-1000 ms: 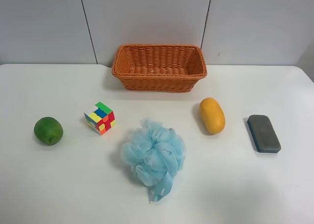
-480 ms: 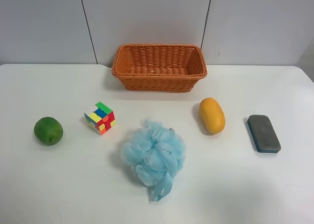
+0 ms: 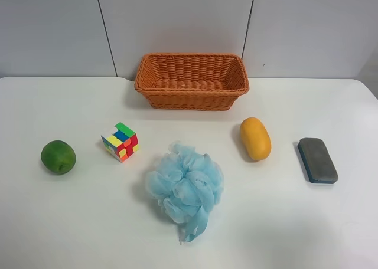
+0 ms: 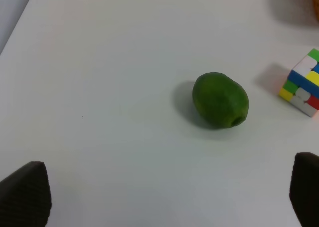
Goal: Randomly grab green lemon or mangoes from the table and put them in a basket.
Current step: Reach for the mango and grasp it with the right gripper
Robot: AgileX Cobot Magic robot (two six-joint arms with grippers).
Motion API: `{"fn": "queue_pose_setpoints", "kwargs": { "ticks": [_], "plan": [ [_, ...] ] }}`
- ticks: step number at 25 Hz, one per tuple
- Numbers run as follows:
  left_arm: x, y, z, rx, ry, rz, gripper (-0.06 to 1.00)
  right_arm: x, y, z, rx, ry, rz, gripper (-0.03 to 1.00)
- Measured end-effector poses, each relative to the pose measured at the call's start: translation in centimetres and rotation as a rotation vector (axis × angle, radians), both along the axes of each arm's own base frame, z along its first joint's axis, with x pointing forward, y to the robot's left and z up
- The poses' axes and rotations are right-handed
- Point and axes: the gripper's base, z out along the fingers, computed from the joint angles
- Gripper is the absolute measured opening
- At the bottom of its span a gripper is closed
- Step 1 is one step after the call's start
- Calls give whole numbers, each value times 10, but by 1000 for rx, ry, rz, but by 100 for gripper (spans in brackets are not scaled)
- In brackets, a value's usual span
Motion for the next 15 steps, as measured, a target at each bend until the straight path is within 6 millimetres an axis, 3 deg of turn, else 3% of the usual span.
{"fn": "queue_pose_setpoints", "kwargs": {
  "ticks": [15],
  "plan": [
    [0, 0, 0, 0, 0, 0, 95, 2, 0, 1, 0, 8, 0, 99]
  ]
}}
